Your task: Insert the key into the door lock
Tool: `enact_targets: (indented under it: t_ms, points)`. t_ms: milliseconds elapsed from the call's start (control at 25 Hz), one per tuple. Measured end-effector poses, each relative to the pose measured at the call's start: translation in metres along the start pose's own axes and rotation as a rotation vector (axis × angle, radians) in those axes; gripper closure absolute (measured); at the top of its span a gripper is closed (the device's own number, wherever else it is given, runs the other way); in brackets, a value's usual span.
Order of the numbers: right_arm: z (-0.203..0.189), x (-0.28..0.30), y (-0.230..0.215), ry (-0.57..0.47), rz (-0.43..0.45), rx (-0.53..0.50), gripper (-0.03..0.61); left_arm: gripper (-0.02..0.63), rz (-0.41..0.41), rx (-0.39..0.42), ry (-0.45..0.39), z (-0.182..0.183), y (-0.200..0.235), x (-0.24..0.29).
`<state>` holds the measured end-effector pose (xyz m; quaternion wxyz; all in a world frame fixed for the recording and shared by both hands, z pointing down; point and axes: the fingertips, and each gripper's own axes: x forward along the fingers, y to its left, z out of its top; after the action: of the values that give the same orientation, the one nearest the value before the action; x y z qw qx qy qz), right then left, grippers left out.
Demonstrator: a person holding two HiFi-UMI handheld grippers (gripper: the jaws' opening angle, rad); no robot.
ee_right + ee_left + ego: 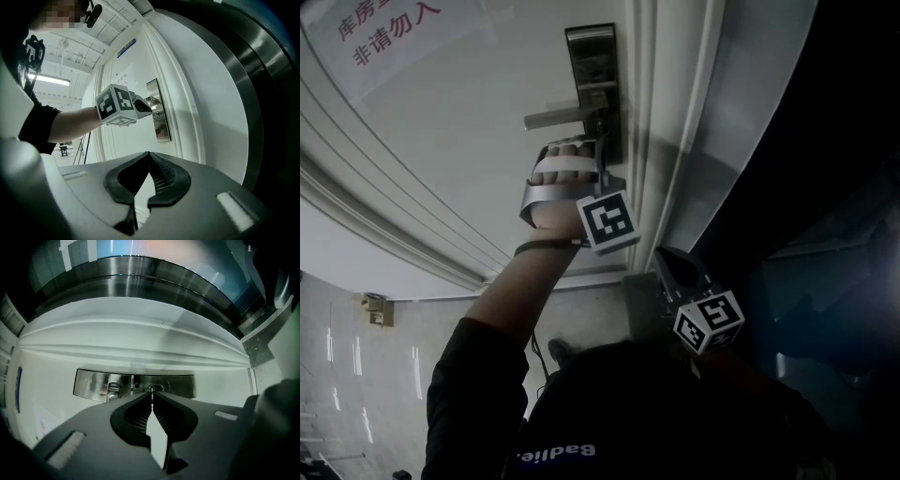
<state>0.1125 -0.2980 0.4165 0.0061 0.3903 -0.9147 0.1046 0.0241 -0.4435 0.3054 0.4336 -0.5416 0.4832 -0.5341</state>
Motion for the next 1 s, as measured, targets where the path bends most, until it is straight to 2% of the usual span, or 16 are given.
enact_targets:
  t_ms: [160,320,520,760,1000]
  points:
    - [0.0014,-0.0019,0.0002,0.000,0.002,-0.004,0.574,0.583,0.000,0.003,0.006,0.0013,0.0012,0.0001]
    - [0.0007,-0.0033,-0.0005,0.004,0.001,-0.004,0.574,0.583,0.039,0.056,0.006,0.0054,0.0063,0.0001]
    - [0.0019,-0.0021,-0.0009,0.005,0.004,-0.009,0.574,0.583,0.050,0.136,0.004,0.0029,0.0070,0.0000]
    - [0.0009,0.0012,0.0004,0.017,0.011,-0.015,0.574,0.583,0.044,0.108,0.001,-0.0009,0.0066,-0.0019]
    - [-0.0030,0.0040,-0.0005,0.027,0.008,-0.028,0.574,0.583,0.041,0.127,0.003,0.0021,0.0061,-0.0003]
